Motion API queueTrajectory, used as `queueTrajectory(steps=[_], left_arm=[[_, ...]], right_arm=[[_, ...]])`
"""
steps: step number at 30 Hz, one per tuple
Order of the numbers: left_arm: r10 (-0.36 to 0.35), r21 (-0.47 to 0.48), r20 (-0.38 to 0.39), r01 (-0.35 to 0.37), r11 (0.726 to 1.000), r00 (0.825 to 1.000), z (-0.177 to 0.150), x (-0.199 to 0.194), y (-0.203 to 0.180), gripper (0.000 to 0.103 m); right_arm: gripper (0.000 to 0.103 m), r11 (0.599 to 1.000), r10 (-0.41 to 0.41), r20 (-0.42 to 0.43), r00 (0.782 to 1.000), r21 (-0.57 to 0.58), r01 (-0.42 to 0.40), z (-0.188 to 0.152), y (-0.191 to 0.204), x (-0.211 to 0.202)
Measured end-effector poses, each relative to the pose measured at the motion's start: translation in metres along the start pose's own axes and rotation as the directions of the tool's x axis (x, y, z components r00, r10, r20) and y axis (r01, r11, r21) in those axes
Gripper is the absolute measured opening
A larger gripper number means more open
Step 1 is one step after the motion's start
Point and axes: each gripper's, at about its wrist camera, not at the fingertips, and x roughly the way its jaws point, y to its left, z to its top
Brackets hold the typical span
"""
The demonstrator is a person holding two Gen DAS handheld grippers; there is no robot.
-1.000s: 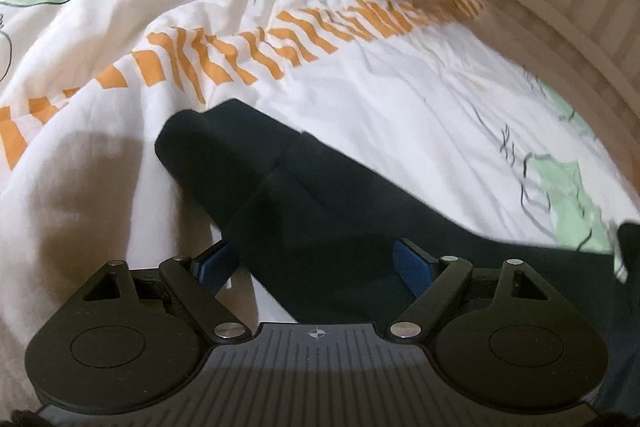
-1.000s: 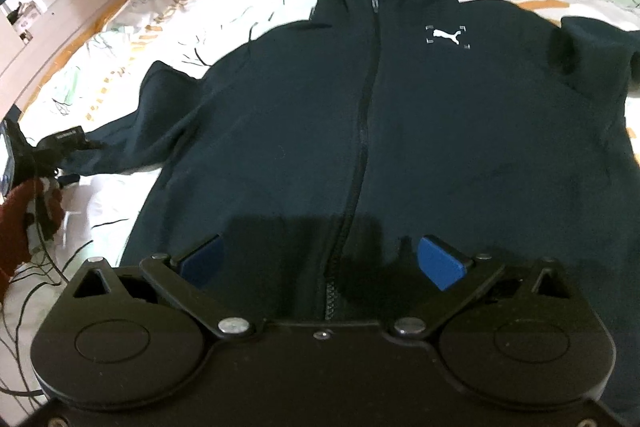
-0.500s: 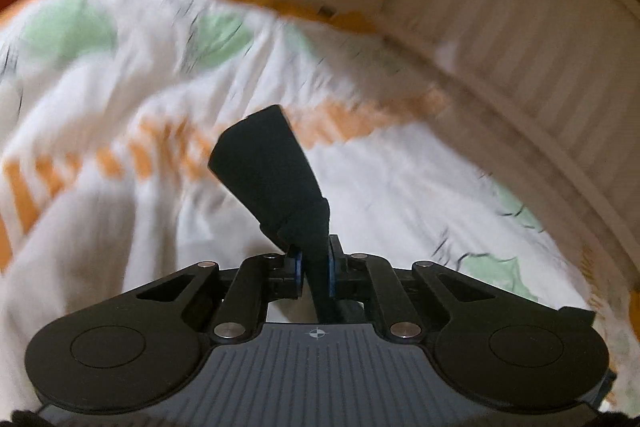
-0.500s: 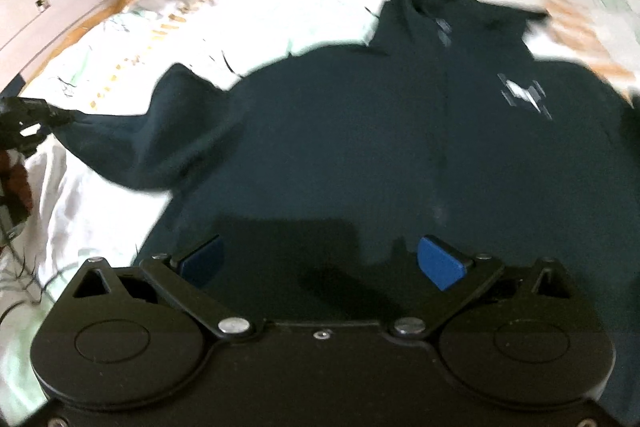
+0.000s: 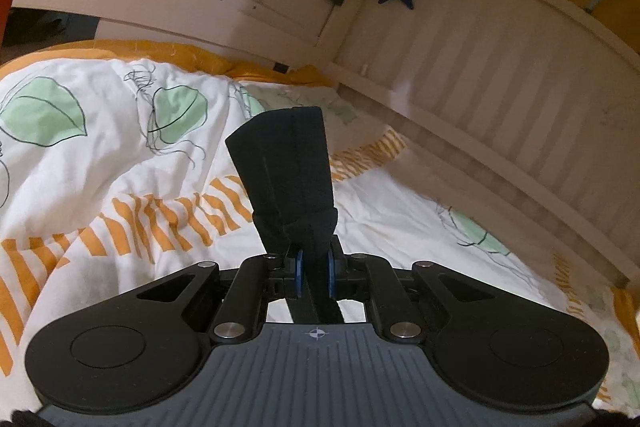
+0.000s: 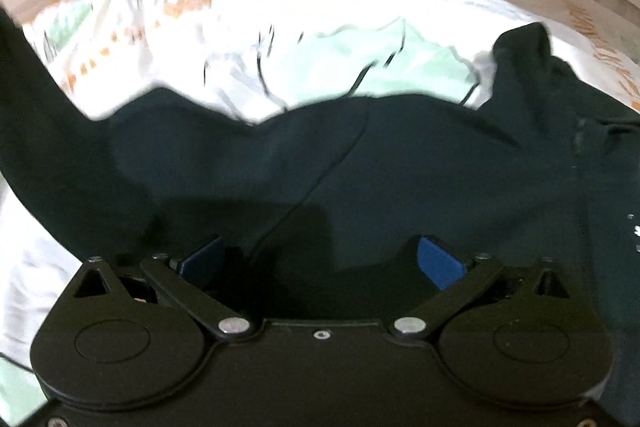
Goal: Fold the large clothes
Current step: 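Lift the sleeve with the left tool and fold it across the hoodie body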
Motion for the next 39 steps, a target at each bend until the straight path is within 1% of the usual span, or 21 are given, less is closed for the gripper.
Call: queueTrajectory(steps=[1, 2, 3, 4, 8, 11, 13, 14, 17, 19, 24, 25, 26, 29, 30, 32, 35, 36, 37, 38, 39], left_arm=[[-0.008, 0.005, 0.005, 0.008, 1.0, 1.0, 0.0, -0.001, 0.0, 0.01], [-0.015, 0.01, 0.01, 0.015, 1.0, 1.0, 0.0, -0.001, -0.002, 0.01], [-0.025, 0.017, 0.017, 0.024, 1.0, 1.0, 0.0, -0.002, -0.004, 0.01], [-0.033, 0.024, 0.024, 0.032, 0.999, 0.999, -0.002, -0.004, -0.006, 0.01], [-0.086, 0.055, 0.051, 0.083, 0.995, 0.995, -0.005, -0.01, -0.017, 0.01], [-0.153, 0.031, 0.051, 0.152, 0.988, 0.987, -0.004, -0.016, -0.027, 0.01], [-0.207, 0.017, 0.044, 0.206, 0.978, 0.977, -0.002, -0.022, -0.036, 0.01], [-0.236, 0.036, 0.043, 0.235, 0.971, 0.971, -0.001, -0.026, -0.046, 0.01], [-0.3, 0.115, 0.03, 0.295, 0.949, 0.954, -0.002, -0.037, -0.076, 0.01], [-0.348, 0.135, 0.006, 0.344, 0.929, 0.938, -0.005, -0.04, -0.099, 0.01], [-0.45, 0.175, -0.091, 0.459, 0.871, 0.889, -0.033, -0.038, -0.165, 0.01], [-0.467, 0.183, -0.119, 0.482, 0.857, 0.876, -0.041, -0.036, -0.178, 0.01], [-0.488, 0.19, -0.156, 0.511, 0.838, 0.859, -0.051, -0.033, -0.194, 0.011], [-0.524, 0.182, -0.264, 0.575, 0.797, 0.81, -0.084, -0.022, -0.228, 0.011], [-0.524, 0.177, -0.298, 0.586, 0.791, 0.798, -0.098, -0.019, -0.238, 0.011], [-0.514, 0.171, -0.355, 0.595, 0.786, 0.781, -0.123, -0.008, -0.252, 0.011], [-0.474, 0.17, -0.439, 0.589, 0.79, 0.763, -0.163, 0.01, -0.267, 0.013], [-0.457, 0.171, -0.468, 0.585, 0.793, 0.756, -0.176, 0.017, -0.27, 0.017], [-0.443, 0.17, -0.497, 0.585, 0.793, 0.746, -0.189, 0.022, -0.272, 0.026], [-0.434, 0.17, -0.518, 0.586, 0.793, 0.737, -0.196, 0.024, -0.275, 0.028], [-0.422, 0.172, -0.544, 0.588, 0.79, 0.726, -0.205, 0.027, -0.277, 0.028]], right_arm=[[0.103, 0.999, -0.025, -0.005, 1.0, -0.026, 0.025, -0.002, 0.006, 0.006], [0.103, 0.998, -0.047, 0.012, 0.999, -0.051, 0.047, -0.005, 0.011, 0.009], [0.103, 0.996, -0.06, 0.035, 0.998, -0.065, 0.062, -0.008, 0.015, 0.009], [0.103, 0.995, -0.065, 0.039, 0.997, -0.067, 0.067, -0.009, 0.015, 0.01], [0.103, 0.998, -0.036, 0.019, 0.999, -0.049, 0.037, -0.005, 0.006, 0.013], [0.103, 0.998, -0.035, 0.025, 0.999, -0.06, 0.037, 0.001, 0.009, 0.017], [0.103, 0.999, -0.008, 0.025, 1.0, -0.033, 0.009, 0.005, 0.004, 0.016], [0.101, 1.0, 0.007, 0.025, 1.0, -0.006, -0.006, 0.006, -0.001, 0.012], [0.101, 0.993, 0.048, 0.043, 0.998, 0.106, -0.052, 0.006, -0.027, -0.014], [0.101, 0.986, 0.068, 0.059, 0.996, 0.149, -0.076, 0.002, -0.047, -0.034], [0.102, 0.978, 0.042, 0.072, 0.997, 0.2, -0.056, -0.023, -0.102, -0.084], [0.102, 0.977, 0.032, 0.069, 0.997, 0.21, -0.046, -0.029, -0.111, -0.091], [0.102, 0.974, 0.018, 0.069, 0.997, 0.223, -0.033, -0.036, -0.124, -0.099], [0.102, 0.967, -0.029, 0.068, 0.997, 0.253, 0.011, -0.057, -0.155, -0.118], [0.102, 0.963, -0.047, 0.066, 0.997, 0.268, 0.027, -0.063, -0.164, -0.123], [0.102, 0.95, -0.066, 0.06, 0.996, 0.31, 0.045, -0.076, -0.184, -0.131], [0.102, 0.924, -0.087, 0.043, 0.995, 0.378, 0.064, -0.094, -0.211, -0.14], [0.102, 0.917, -0.091, 0.038, 0.995, 0.393, 0.069, -0.1, -0.217, -0.141], [0.102, 0.911, -0.094, 0.033, 0.995, 0.406, 0.073, -0.104, -0.223, -0.143], [0.102, 0.905, -0.096, 0.029, 0.995, 0.419, 0.075, -0.109, -0.228, -0.144], [0.102, 0.9, -0.097, 0.027, 0.995, 0.43, 0.076, -0.113, -0.233, -0.145]])
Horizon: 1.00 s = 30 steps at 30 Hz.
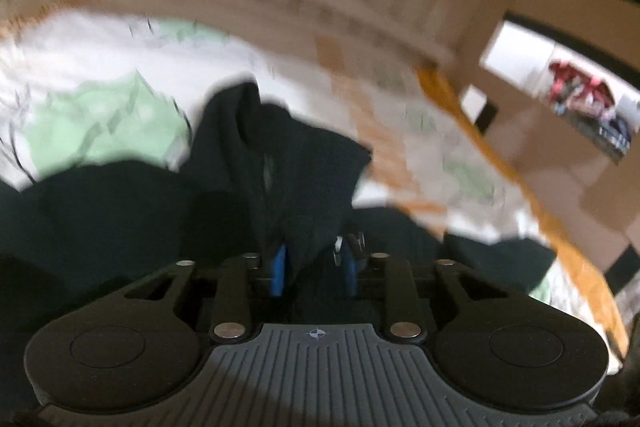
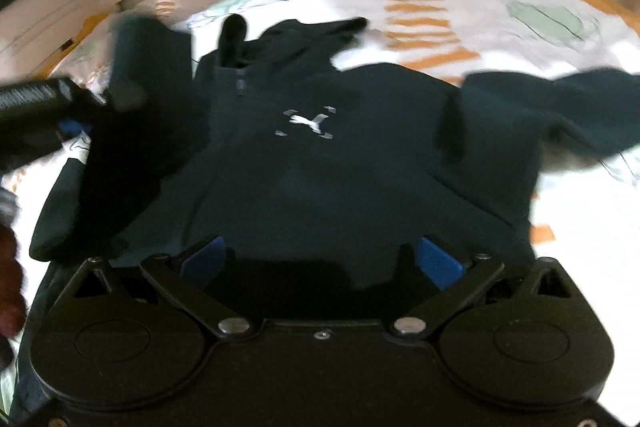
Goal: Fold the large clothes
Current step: 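Lift the sleeve with the left tool and fold it across the hoodie body, then open the left tool to release the sleeve on the body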
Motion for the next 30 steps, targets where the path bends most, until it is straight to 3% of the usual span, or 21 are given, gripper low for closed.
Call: queueTrajectory(steps=[3, 5, 6, 10, 14, 19, 22, 24, 27, 30], left_arm=[[-0.018, 0.043, -0.035, 0.02, 0.999, 0.999, -0.009, -0.001, -0.012, 0.036], [-0.029, 0.105, -0.016, 0.031, 0.994, 0.999, -0.01, -0.013, -0.023, 0.06], [-0.033, 0.14, 0.003, 0.032, 0.99, 0.999, -0.012, -0.022, -0.026, 0.065], [-0.032, 0.259, 0.033, 0.022, 0.966, 0.999, -0.024, -0.05, -0.035, 0.076], [0.034, 0.286, 0.033, -0.042, 0.957, 0.999, -0.042, -0.064, -0.021, 0.076], [0.154, 0.171, 0.017, -0.154, 0.973, 0.988, -0.048, -0.072, 0.027, 0.076], [0.238, 0.135, -0.012, -0.234, 0.963, 0.971, -0.052, -0.069, 0.053, 0.076], [0.267, 0.129, -0.023, -0.262, 0.956, 0.963, -0.057, -0.069, 0.065, 0.076], [0.245, 0.111, -0.005, -0.243, 0.964, 0.97, -0.064, -0.07, 0.074, 0.076], [0.266, 0.149, 0.001, -0.263, 0.953, 0.964, -0.066, -0.068, 0.067, 0.08]], right_arm=[[0.102, 1.0, -0.004, 0.0, 1.0, 0.021, 0.004, -0.003, -0.01, -0.001], [0.102, 0.999, -0.006, -0.001, 1.0, 0.033, 0.006, -0.004, -0.015, 0.0], [0.102, 0.999, -0.006, -0.001, 1.0, 0.039, 0.006, -0.003, -0.017, 0.0], [0.102, 0.999, -0.011, 0.008, 1.0, 0.045, 0.011, -0.005, -0.02, 0.0], [0.102, 0.999, -0.006, 0.02, 1.0, 0.045, 0.005, -0.004, -0.019, -0.002], [0.102, 0.998, 0.046, 0.031, 0.998, 0.033, -0.047, 0.0, -0.013, 0.003], [0.101, 0.992, 0.118, 0.024, 0.993, 0.037, -0.119, 0.001, -0.008, 0.012], [0.085, 0.987, 0.154, 0.02, 0.988, 0.042, -0.155, 0.002, -0.004, 0.019], [0.081, 0.981, 0.189, 0.008, 0.982, 0.039, -0.189, 0.004, 0.002, 0.03], [0.071, 0.977, 0.208, -0.007, 0.978, 0.049, -0.207, 0.005, 0.007, 0.043]])
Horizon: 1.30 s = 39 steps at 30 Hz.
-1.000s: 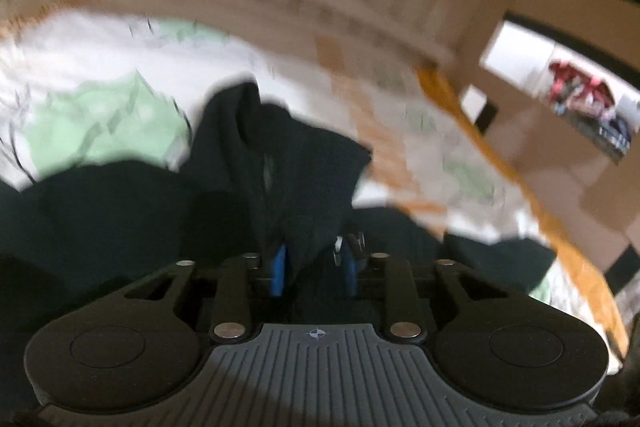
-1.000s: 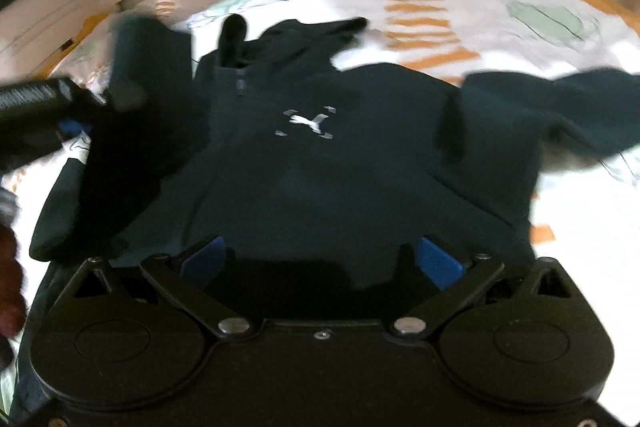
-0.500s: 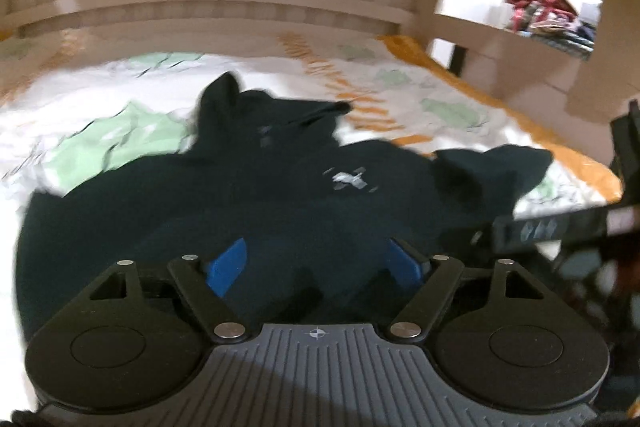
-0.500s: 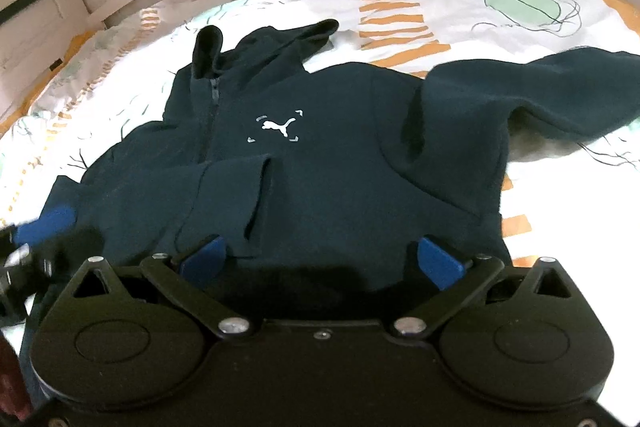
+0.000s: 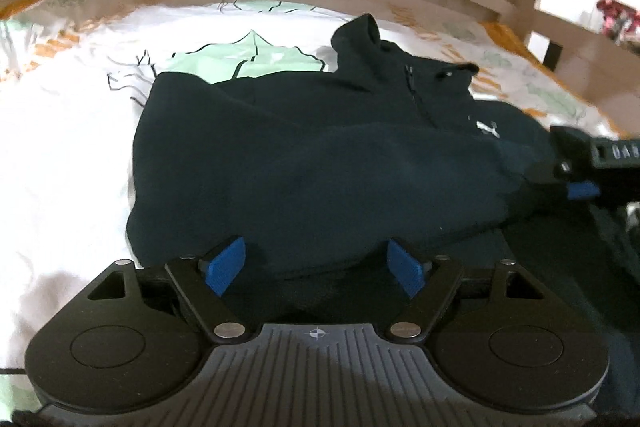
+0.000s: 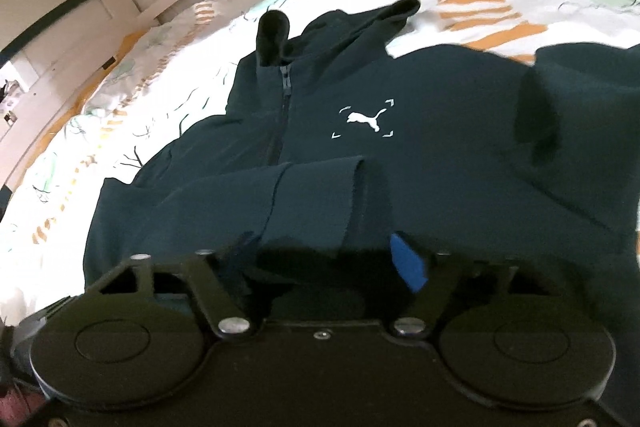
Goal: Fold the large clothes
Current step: 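Open the left tool to release the sleeve on the body, then grasp the cuff of the other sleeve with the right tool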
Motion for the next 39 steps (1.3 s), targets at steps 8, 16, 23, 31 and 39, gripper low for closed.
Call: queueTrajectory(steps=[8, 16, 23, 31, 39], left_arm=[[0.026, 0.046, 0.007, -0.027, 0.999, 1.0, -0.004, -0.001, -0.005, 0.083], [0.018, 0.125, 0.126, -0.034, 0.992, 0.992, 0.005, -0.032, -0.016, 0.083], [0.129, 0.069, 0.074, -0.134, 0.989, 0.989, 0.027, -0.005, -0.002, 0.083], [0.166, -0.154, -0.05, -0.172, 0.973, 0.985, 0.018, 0.027, 0.043, 0.088], [0.185, -0.133, -0.037, -0.188, 0.973, 0.982, 0.014, 0.03, 0.039, 0.092]], right_arm=[[0.017, 1.0, 0.005, -0.009, 1.0, -0.013, -0.006, 0.012, 0.012, 0.012], [0.014, 0.993, -0.038, 0.149, 0.988, -0.105, 0.054, 0.033, 0.02, -0.039], [0.018, 0.993, -0.11, 0.051, 0.993, -0.032, 0.112, 0.021, -0.017, -0.013], [0.032, 0.983, -0.163, 0.064, 0.985, -0.079, 0.168, 0.006, -0.019, -0.004], [0.038, 0.966, -0.187, 0.179, 0.966, -0.147, 0.214, -0.016, -0.014, 0.001]])
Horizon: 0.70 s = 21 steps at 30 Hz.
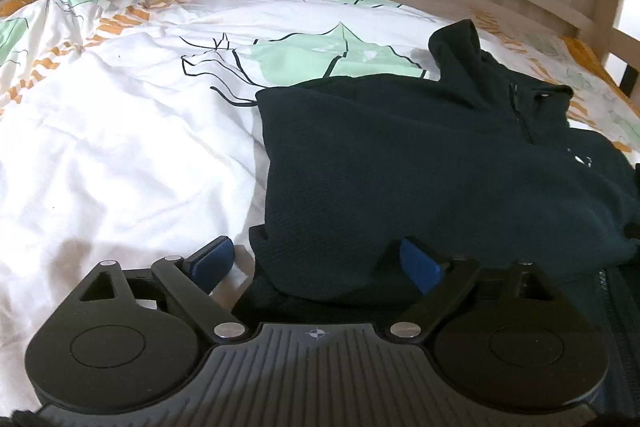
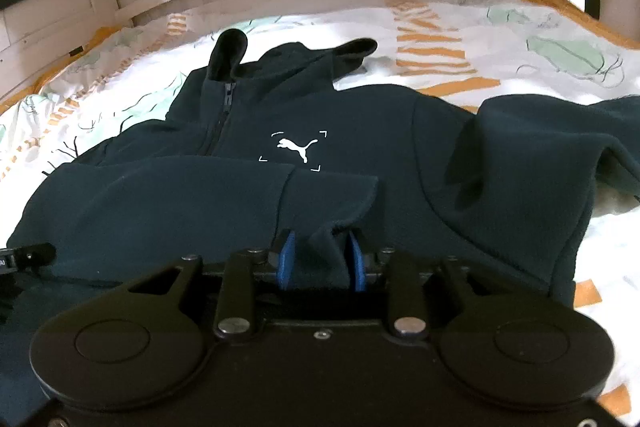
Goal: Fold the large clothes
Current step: 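Grasp the cuff of the other sleeve with the right tool, then lift the sleeve with the right tool and fold it across the body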
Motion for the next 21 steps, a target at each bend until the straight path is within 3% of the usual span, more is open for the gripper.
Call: queueTrajectory(steps=[11, 13, 17, 21], left_arm=[[0.019, 0.02, 0.0, -0.019, 1.0, 1.0, 0.0, 0.004, -0.002, 0.096], [0.021, 0.023, -0.003, -0.021, 1.0, 1.0, 0.001, 0.005, -0.002, 0.096], [0.028, 0.028, -0.018, -0.028, 0.999, 0.999, 0.003, 0.005, -0.003, 0.097], [0.02, 0.023, -0.059, -0.019, 1.0, 0.998, 0.011, 0.003, -0.003, 0.095]], right_arm=[[0.041, 0.999, 0.023, 0.018, 1.0, 0.034, -0.024, -0.002, -0.007, 0.001], [0.047, 0.998, 0.045, 0.015, 0.999, 0.051, -0.046, -0.001, -0.009, 0.0], [0.093, 0.977, 0.197, -0.024, 0.98, 0.085, -0.194, 0.004, -0.017, -0.004], [0.095, 0.976, 0.204, -0.073, 0.976, 0.098, -0.197, 0.01, -0.021, -0.024]])
